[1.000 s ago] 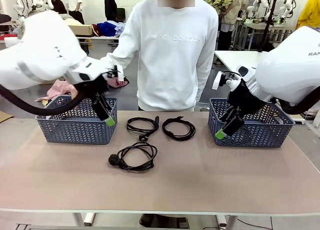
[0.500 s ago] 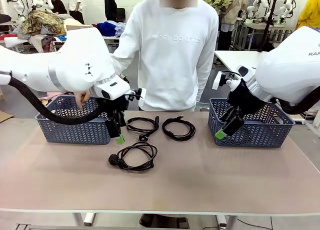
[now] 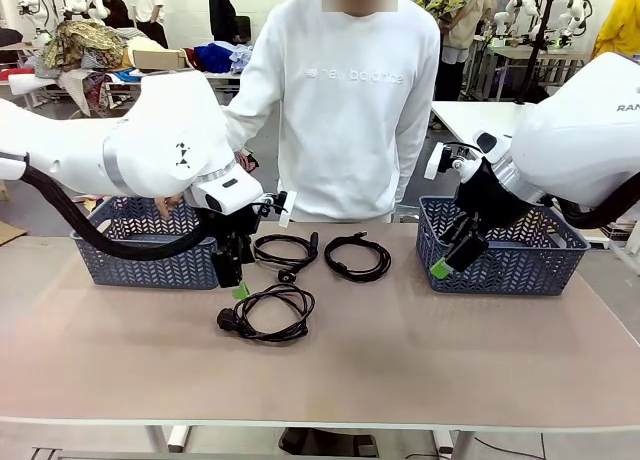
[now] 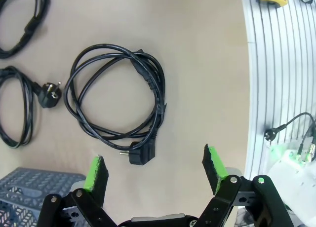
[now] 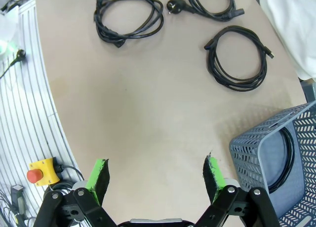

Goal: Organize the cables according to human instructions.
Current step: Pick up a bundle of cables and place it in the basket indicated by the human.

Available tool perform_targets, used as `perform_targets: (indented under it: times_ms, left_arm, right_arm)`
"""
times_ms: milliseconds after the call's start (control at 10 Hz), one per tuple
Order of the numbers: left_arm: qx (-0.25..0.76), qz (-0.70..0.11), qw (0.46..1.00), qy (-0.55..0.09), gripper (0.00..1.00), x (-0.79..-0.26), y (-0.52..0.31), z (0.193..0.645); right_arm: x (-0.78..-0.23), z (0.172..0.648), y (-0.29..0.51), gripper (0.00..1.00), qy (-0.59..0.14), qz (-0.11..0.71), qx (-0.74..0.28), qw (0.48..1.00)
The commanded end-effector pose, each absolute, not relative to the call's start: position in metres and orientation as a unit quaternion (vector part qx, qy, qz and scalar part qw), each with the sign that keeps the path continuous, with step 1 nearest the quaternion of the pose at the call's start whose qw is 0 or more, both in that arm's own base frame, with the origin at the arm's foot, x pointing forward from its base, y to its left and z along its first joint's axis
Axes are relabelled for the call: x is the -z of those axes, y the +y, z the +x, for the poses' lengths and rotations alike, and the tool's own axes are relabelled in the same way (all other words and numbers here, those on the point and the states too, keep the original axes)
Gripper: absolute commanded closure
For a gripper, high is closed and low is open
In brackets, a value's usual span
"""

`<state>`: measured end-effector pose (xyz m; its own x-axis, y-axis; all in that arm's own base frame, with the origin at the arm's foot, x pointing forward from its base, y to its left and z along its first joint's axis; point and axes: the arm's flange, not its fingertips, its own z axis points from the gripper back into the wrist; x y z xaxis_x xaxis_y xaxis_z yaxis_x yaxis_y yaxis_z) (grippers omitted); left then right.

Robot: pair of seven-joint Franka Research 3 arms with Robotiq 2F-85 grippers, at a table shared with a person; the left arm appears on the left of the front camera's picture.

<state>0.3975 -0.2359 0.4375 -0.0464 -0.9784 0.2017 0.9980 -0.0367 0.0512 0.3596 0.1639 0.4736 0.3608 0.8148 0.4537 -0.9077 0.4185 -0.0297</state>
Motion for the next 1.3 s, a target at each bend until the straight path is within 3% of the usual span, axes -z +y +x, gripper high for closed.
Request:
perform_targets:
  times_ms: [0,300,1200]
  left_arm:
    - [0.719,-0.057,0.687,-0.086,0.00,-0.438,-0.237,0.398]
    - [0.718,-0.056,0.688,-0.088,0.00,-0.437,-0.236,0.398]
    - [0.757,-0.013,0.651,-0.053,0.00,-0.361,-0.263,0.398]
  right_arm:
    - [-0.475,0.361,0.165,0.00,-0.203,0.114,-0.526,0.818]
    - [-0.475,0.361,0.165,0.00,-0.203,0.114,-0.526,0.818]
    - [-0.475,0.361,0.165,0.00,-0.203,0.114,-0.526,0.818]
